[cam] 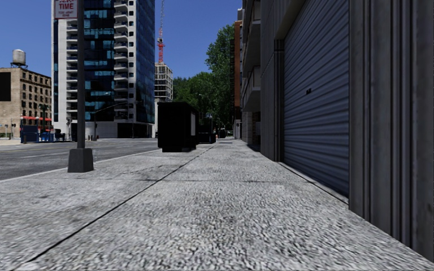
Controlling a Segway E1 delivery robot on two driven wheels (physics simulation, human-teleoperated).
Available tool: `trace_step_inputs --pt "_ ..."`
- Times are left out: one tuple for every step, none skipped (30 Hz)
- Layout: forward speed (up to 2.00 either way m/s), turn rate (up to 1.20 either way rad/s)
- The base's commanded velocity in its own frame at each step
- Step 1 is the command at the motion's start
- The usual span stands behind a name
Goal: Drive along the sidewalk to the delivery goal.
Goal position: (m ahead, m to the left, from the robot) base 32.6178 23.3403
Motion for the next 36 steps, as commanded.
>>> trace_step_inputs --pt "1.93 0.00" --pt "1.93 0.00" --pt "1.93 0.00" --pt "1.93 0.00" --pt "1.93 0.00" --pt "1.93 0.00" --pt "1.93 0.00" --pt "1.93 0.00" --pt "1.93 0.00" --pt "1.93 0.00" --pt "1.93 0.00" --pt "1.92 0.00" --pt "1.92 0.00" --pt "1.92 0.00" --pt "1.89 0.00" --pt "1.87 0.00" --pt "1.87 0.00" --pt "1.84 0.00" --pt "1.83 0.00" --pt "1.83 0.00" --pt "1.82 0.00" --pt "1.81 0.00" --pt "1.81 0.00" --pt "1.81 0.00" --pt "1.85 0.00" --pt "1.91 0.00" --pt "1.93 0.00" --pt "1.93 0.00" --pt "1.93 0.00" --pt "1.93 0.00" --pt "1.93 0.00" --pt "1.93 0.00" --pt "1.93 0.00" --pt "1.93 0.00" --pt "1.93 0.00" --pt "1.93 0.00"
